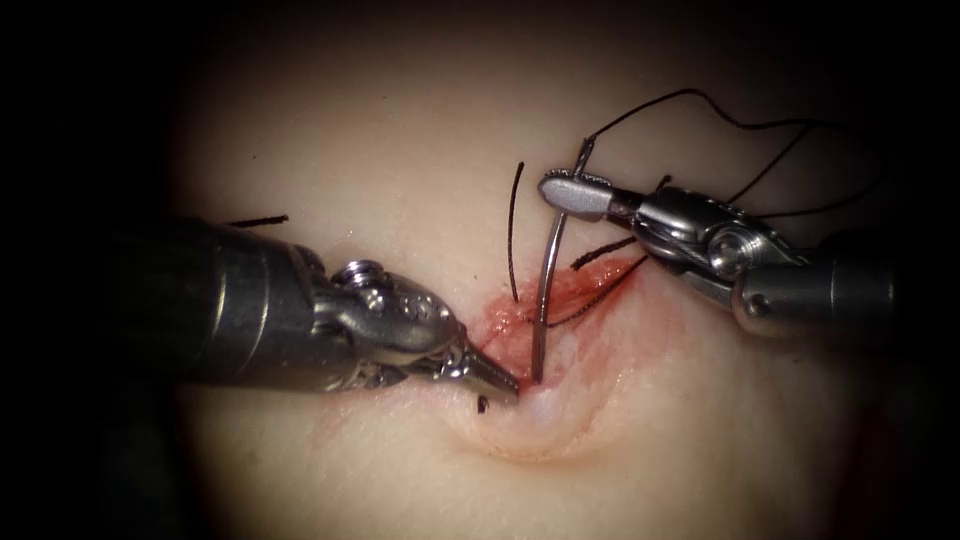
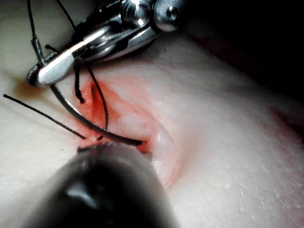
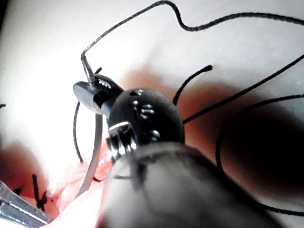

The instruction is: Wound Closure

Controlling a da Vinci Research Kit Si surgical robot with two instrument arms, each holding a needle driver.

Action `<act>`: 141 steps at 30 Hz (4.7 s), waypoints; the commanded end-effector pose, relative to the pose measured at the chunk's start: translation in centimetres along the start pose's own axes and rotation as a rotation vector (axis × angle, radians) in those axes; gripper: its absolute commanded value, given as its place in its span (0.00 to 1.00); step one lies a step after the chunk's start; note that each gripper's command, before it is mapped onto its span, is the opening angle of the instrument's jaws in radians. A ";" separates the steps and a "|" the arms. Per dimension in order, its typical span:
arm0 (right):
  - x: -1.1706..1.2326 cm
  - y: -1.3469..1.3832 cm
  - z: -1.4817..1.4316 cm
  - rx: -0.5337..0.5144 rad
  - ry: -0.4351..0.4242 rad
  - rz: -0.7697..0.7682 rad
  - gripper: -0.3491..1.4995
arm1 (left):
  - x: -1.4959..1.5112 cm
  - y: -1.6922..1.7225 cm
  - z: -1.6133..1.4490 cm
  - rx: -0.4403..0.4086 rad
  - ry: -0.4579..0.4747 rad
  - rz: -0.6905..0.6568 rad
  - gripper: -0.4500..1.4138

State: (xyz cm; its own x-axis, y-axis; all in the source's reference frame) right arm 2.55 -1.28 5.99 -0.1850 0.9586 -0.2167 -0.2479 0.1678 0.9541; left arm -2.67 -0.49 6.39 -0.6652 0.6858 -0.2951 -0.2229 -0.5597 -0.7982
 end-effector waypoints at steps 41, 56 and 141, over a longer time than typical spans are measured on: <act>-0.08 -0.36 0.02 -0.084 -0.107 0.127 0.00 | 0.02 0.00 0.06 0.002 -0.004 -0.001 0.00; -0.16 -0.48 0.02 -0.063 -0.153 0.228 0.00 | 0.02 0.00 0.06 0.002 -0.005 -0.001 0.00; -0.24 -0.70 0.09 -0.023 -0.225 0.524 0.00 | -0.18 0.15 0.13 -0.163 -0.075 -0.026 0.00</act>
State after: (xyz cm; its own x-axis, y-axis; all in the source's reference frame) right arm 2.76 -1.61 5.37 -0.0824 0.9381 0.3365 -0.2003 -0.3463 0.9165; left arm -2.63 -0.75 6.35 -0.7126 0.6598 -0.2385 -0.1263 -0.4551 -0.8814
